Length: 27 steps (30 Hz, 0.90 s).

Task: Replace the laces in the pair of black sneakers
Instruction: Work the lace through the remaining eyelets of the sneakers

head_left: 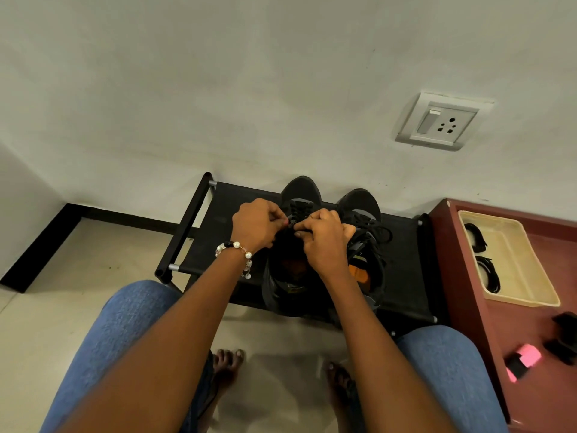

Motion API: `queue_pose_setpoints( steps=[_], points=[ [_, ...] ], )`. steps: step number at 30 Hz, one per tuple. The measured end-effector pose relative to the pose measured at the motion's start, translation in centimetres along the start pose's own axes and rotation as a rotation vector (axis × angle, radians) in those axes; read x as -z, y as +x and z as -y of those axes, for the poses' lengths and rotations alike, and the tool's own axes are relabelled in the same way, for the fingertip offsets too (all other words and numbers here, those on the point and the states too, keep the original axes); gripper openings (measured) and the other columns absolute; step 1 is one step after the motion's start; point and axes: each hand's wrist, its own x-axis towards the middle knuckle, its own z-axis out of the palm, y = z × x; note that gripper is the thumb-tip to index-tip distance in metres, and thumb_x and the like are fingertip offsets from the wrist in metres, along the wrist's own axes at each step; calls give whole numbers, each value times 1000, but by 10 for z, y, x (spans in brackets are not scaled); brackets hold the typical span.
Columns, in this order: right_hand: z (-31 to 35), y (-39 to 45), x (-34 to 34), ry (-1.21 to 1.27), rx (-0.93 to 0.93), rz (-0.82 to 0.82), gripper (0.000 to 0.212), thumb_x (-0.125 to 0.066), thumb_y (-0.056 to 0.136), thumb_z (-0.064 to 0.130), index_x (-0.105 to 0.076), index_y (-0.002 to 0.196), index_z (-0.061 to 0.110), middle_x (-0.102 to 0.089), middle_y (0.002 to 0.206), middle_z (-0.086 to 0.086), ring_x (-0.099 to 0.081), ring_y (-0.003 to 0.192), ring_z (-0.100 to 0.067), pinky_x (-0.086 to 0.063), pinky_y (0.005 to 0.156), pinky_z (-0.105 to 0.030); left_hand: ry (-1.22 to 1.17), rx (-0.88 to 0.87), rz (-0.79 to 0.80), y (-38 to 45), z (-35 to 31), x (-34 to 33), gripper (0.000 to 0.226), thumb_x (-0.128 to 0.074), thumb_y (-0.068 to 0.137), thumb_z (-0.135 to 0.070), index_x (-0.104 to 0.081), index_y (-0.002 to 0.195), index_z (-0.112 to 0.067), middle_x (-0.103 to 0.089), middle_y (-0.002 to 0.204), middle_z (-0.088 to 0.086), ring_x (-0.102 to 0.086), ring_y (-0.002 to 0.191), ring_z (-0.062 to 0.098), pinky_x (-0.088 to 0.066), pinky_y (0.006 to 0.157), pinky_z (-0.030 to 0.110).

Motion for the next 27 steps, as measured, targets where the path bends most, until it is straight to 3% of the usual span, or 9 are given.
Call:
queue_pose_setpoints(
  steps=[4, 11, 15, 20, 27],
  points=[
    [4, -3, -2, -113, -2, -76, 19, -63, 92, 20, -76, 100, 32, -61, 106, 6, -48, 109, -16, -12, 81, -34, 18, -39, 22, 0, -4, 3, 7, -68, 88, -16, -72, 93, -18, -70, 81, 2, -69, 65, 18, -61, 60, 34],
    [4, -3, -16, -156, -19, -238, 4, -73, 83, 17, -73, 83, 21, -59, 92, 0, -55, 94, -23, -17, 76, -35, -14, 37, 132, 7, -3, 8, 8, -70, 86, -12, -72, 93, -14, -68, 76, 1, -68, 64, 16, -59, 56, 25],
    [5, -5, -17, -169, -61, -146, 6, -66, 88, 23, -69, 92, 22, -52, 104, 0, -43, 104, -22, -16, 77, -35, -75, 78, 141, 7, -1, 8, 6, -72, 84, -11, -73, 91, -10, -70, 77, 7, -70, 63, 19, -60, 58, 30],
    [7, -5, -15, 80, -175, -19, 9, -65, 90, 26, -69, 98, 25, -46, 113, 3, -33, 117, -18, -23, 94, -41, -87, 70, 172, 8, -2, 10, 8, -69, 86, -9, -70, 94, -7, -70, 77, 8, -71, 63, 22, -61, 61, 35],
    [1, 0, -14, 271, -251, -36, 10, -74, 83, 30, -74, 93, 28, -55, 107, 6, -39, 115, -14, -27, 92, -41, -47, 26, 224, 10, -8, 14, 10, -67, 88, -9, -68, 98, -8, -69, 84, 11, -71, 65, 23, -61, 61, 36]
  ],
)
